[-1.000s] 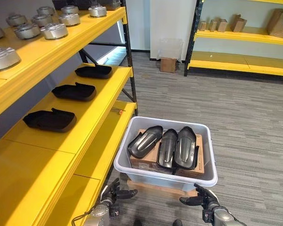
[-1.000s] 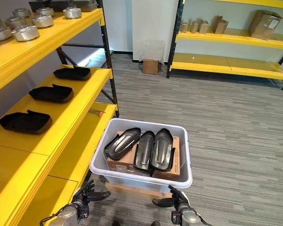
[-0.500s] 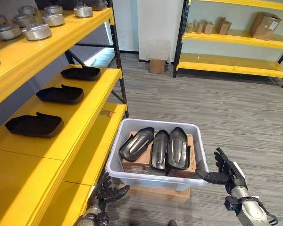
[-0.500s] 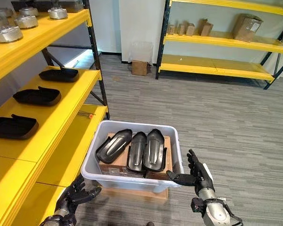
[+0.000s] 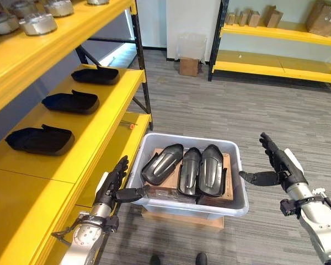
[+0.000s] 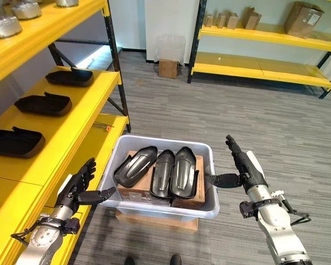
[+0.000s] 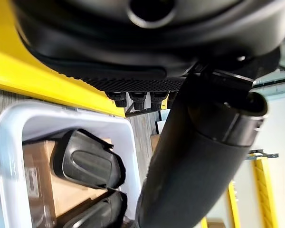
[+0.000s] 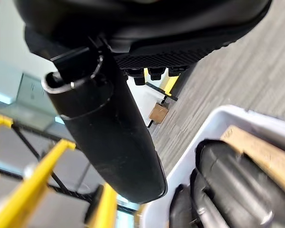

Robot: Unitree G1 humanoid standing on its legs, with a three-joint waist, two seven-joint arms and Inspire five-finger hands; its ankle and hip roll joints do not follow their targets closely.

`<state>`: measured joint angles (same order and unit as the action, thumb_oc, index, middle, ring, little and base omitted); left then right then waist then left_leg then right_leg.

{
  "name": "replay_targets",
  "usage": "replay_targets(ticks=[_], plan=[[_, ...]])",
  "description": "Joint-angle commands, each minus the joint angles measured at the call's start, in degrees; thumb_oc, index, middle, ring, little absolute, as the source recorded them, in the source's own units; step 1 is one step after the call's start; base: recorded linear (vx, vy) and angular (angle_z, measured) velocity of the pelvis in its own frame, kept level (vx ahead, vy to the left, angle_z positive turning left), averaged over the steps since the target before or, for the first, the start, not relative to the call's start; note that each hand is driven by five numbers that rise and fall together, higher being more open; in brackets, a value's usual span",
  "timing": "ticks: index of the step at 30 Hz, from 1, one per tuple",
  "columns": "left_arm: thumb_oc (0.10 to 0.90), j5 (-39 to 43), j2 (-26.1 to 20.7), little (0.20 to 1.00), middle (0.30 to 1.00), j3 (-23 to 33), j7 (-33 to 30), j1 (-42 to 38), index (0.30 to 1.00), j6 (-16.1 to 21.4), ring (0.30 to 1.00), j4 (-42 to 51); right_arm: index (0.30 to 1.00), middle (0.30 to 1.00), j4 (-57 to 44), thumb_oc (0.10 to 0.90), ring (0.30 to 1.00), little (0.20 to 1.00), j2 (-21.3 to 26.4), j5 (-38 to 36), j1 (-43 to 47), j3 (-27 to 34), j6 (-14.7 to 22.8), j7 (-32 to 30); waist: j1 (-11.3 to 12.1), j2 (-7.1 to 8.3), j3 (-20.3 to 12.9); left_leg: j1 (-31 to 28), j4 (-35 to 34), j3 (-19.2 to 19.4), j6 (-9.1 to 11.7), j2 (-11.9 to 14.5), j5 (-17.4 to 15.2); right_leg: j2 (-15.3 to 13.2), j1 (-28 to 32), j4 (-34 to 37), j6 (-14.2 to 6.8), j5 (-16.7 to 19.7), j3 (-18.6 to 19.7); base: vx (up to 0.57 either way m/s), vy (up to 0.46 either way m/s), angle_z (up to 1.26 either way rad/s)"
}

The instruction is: Move parts from the plastic box to the shelf.

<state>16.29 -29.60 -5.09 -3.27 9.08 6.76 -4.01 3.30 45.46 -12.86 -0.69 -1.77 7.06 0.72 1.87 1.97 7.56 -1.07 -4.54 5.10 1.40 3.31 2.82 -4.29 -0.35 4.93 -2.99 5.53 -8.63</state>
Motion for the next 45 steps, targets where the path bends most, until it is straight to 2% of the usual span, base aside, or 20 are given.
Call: replay_targets(ticks=[1, 3, 4, 8, 16, 21, 22, 30, 34, 45], plan=[[0.9, -2.18, -2.93, 1.0, 1.0, 1.09, -3.17, -6.43, 1.0, 7.22, 1.0, 4.75, 1.0, 1.0, 0.68, 0.9, 1.0, 1.0, 1.67, 2.62, 10.71, 0.31, 4.37, -3.38, 2.06, 0.58, -1.3, 0.07, -0.46, -4.99, 4.2, 5.38, -1.0, -6.58, 0.91, -3.34, -6.62, -3.87, 0.89, -0.01, -0.009, 0.04], [0.9, -2.79, -3.22, 1.0, 1.0, 0.84, -3.78, -7.4, 1.0, 7.31, 1.0, 5.1, 1.0, 1.0, 1.8, 0.9, 1.0, 1.0, 2.7, 3.01, 13.26, -1.37, 3.62, -3.39, 2.24, 0.57, -0.93, 0.75, -0.46, -4.99, 4.3, 5.32, -0.78, -6.56, 0.53, -2.85, -6.56, -3.54, 0.78, -0.02, -0.015, 0.05], [0.9, -2.59, -3.19, 1.0, 1.0, -0.01, -4.14, -8.37, 1.0, 7.24, 1.0, 5.28, 1.0, 1.0, 5.58, 0.9, 1.0, 1.0, 4.12, 3.61, 17.32, -4.71, 2.37, -3.48, 2.71, 0.68, 0.02, 1.74, -0.46, -5.08, 4.36, 5.3, -0.4, -6.46, -0.21, -2.52, -6.48, -3.18, 0.74, -0.05, -0.024, 0.08], [0.9, -2.48, -3.67, 1.0, 1.0, -0.98, -3.57, -8.67, 1.0, 6.42, 1.0, 5.71, 1.0, 1.0, 8.6, 0.9, 1.0, 1.0, 7.34, 1.59, 23.75, -10.51, -0.58, -0.64, 3.11, 0.69, 1.68, 3.57, -0.46, -5.07, 4.4, 5.2, 0.36, -6.59, -2.12, -2.33, -6.36, -2.56, 0.93, -0.06, -0.012, 0.06], [0.9, -3.57, -3.69, 1.0, 1.0, -0.34, -3.06, -8.0, 1.0, 5.29, 1.0, 5.79, 1.0, 1.0, 4.44, 0.9, 1.0, 1.0, 8.69, 3.09, 24.9, -13.58, -2.84, 2.8, 3.14, 0.98, 4.14, 5.19, -0.46, -4.62, 4.24, 5.18, 0.91, -6.65, -4.42, -2.79, -6.26, -2.15, 1.32, -0.05, 0.001, 0.0], [0.9, -4.32, -3.63, 1.0, 1.0, -0.43, -2.33, -7.61, 1.0, 4.97, 1.0, 5.66, 1.0, 1.0, 1.97, 0.9, 1.0, 1.0, 7.58, 5.06, 22.56, -13.79, -3.08, 4.24, 2.93, 1.31, 5.3, 4.96, -0.41, -4.19, 4.11, 4.97, 0.72, -6.86, -4.45, -2.6, -6.48, -1.83, 1.63, -0.03, 0.014, -0.02], [0.9, -4.93, -3.74, 1.0, 1.0, -0.9, -1.69, -7.74, 1.0, 4.73, 1.0, 5.74, 1.0, 1.0, 0.87, 0.9, 1.0, 1.0, 6.35, 7.37, 21.31, -15.61, -3.97, 6.31, 3.01, 1.57, 5.86, 4.61, -0.39, -3.9, 4.0, 4.7, 0.49, -7.27, -4.24, -2.54, -6.57, -1.72, 1.75, -0.04, 0.029, -0.01], [0.9, -5.58, -3.48, 1.0, 1.0, -0.95, -1.59, -7.7, 1.0, 4.5, 1.0, 5.84, 1.0, 1.0, -0.04, 0.9, 1.0, 1.0, 3.58, 11.23, 20.41, -16.49, -4.64, 6.97, 3.21, 1.94, 6.66, 4.38, -0.3, -3.7, 3.76, 4.56, 0.23, -7.54, -4.21, -2.51, -6.74, -1.59, 1.77, -0.01, 0.004, 0.0], [0.9, -6.21, -3.0, 1.0, 1.0, -1.39, -2.19, -7.89, 1.0, 4.26, 1.0, 5.92, 1.0, 1.0, 1.32, 0.9, 1.0, 1.0, -0.06, 14.97, 21.95, -17.66, -5.16, 5.26, 3.54, 2.34, 7.72, 4.8, -0.03, -3.44, 3.47, 4.54, 0.16, -7.53, -4.97, -2.81, -6.71, -1.39, 2.07, -0.02, 0.003, -0.01], [0.9, -5.62, -2.83, 1.0, 1.0, -2.09, -3.57, -8.74, 1.0, 4.14, 1.0, 5.56, 1.0, 1.0, 5.93, 0.9, 1.0, 1.0, -2.94, 20.26, 26.7, -16.38, -6.41, -1.13, 3.97, 1.93, 9.71, 7.11, 0.41, -3.68, 3.18, 4.27, 0.6, -7.55, -7.43, -3.43, -6.51, -0.92, 2.29, -0.02, 0.003, 0.0]])
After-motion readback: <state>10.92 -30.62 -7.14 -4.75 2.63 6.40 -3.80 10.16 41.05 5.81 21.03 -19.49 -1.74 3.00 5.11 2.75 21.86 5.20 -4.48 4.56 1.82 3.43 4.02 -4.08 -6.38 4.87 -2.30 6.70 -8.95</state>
